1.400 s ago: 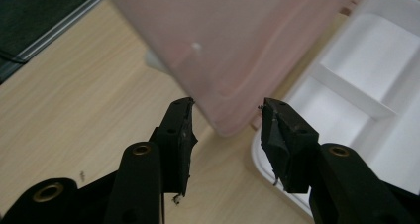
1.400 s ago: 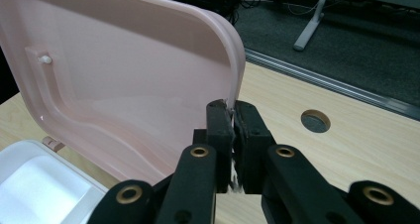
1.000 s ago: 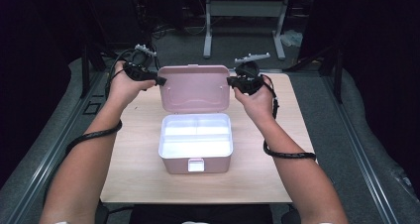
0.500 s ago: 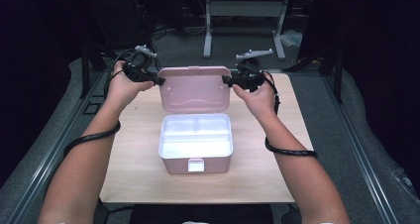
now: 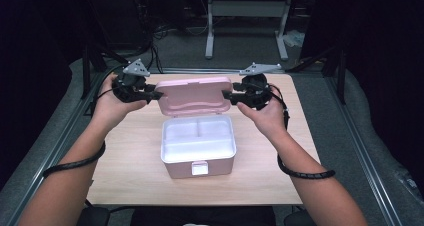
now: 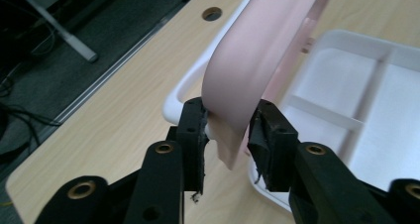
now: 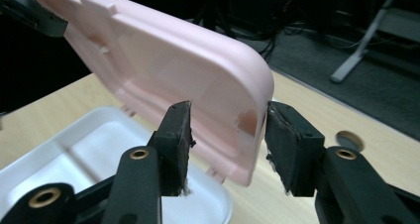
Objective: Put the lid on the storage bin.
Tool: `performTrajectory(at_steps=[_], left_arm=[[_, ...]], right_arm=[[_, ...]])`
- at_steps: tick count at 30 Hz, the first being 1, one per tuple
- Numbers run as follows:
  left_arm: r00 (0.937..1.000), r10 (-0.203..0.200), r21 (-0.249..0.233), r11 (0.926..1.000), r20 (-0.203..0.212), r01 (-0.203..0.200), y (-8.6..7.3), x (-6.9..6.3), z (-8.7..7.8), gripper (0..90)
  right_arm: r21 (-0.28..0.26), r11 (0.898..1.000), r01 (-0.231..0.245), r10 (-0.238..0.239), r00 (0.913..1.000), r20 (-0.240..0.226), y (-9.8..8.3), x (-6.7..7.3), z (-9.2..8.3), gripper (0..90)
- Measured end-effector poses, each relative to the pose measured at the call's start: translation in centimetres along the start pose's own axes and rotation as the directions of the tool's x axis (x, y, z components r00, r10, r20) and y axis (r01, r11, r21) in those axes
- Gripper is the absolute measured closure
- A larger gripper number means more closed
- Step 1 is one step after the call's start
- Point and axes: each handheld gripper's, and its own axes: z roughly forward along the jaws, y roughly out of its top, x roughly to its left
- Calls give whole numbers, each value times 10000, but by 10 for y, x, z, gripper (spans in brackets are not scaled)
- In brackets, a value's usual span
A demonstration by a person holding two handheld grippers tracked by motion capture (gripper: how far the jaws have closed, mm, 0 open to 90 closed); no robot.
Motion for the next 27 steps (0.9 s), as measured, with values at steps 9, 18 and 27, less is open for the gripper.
performTrajectory(at_steps=[9, 18, 27], left_arm=[[9960, 696, 303, 9970, 567, -714, -30, -46, -10, 525], [9905, 301, 719, 9966, 1340, -400, -69, -71, -4, 481], [9838, 228, 1425, 9886, 1778, -486, -96, -87, 4, 476]], right_arm=[[719, 9957, 583, -536, 9964, -661, -34, 20, -15, 515], [1668, 9850, 449, -243, 9920, -1238, -81, 31, -30, 489], [2318, 9720, 394, -141, 9938, -1099, -110, 31, -47, 502]])
